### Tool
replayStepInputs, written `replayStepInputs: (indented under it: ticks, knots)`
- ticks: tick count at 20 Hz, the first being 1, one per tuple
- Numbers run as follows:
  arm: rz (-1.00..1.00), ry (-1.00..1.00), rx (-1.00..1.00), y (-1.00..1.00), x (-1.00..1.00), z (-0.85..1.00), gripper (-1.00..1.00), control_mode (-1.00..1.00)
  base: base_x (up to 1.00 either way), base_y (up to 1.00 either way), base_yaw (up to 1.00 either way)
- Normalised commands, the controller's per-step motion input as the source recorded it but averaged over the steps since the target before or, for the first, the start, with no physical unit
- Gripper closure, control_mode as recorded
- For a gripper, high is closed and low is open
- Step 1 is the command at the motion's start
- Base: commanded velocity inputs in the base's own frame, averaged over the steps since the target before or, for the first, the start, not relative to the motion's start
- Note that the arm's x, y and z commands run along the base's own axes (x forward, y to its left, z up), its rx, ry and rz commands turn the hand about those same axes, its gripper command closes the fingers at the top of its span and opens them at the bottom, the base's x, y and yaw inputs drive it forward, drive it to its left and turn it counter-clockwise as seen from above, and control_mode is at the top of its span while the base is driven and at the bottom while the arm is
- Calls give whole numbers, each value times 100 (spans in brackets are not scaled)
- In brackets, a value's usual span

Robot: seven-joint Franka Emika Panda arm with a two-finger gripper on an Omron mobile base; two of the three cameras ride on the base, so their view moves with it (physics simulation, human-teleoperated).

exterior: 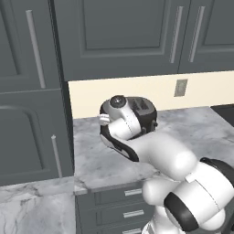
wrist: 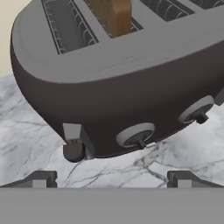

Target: Start the toaster. Once the lever pops up, take the bread to the plate on the dining counter.

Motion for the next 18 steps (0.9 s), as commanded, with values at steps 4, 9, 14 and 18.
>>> replayStepInputs:
  ticks: [4, 9, 14, 18]
  knots:
    - [0, 0, 0, -2, 9, -14, -100, -100, 0, 0, 0]
    - [0, 0, 0, -3, 1, -8, -100, -100, 0, 0, 0]
    - [0, 0, 0, -1, 1, 0, -100, -100, 0, 0, 0]
    - [-1, 0, 0, 0, 9, 0, -100, -100, 0, 0, 0]
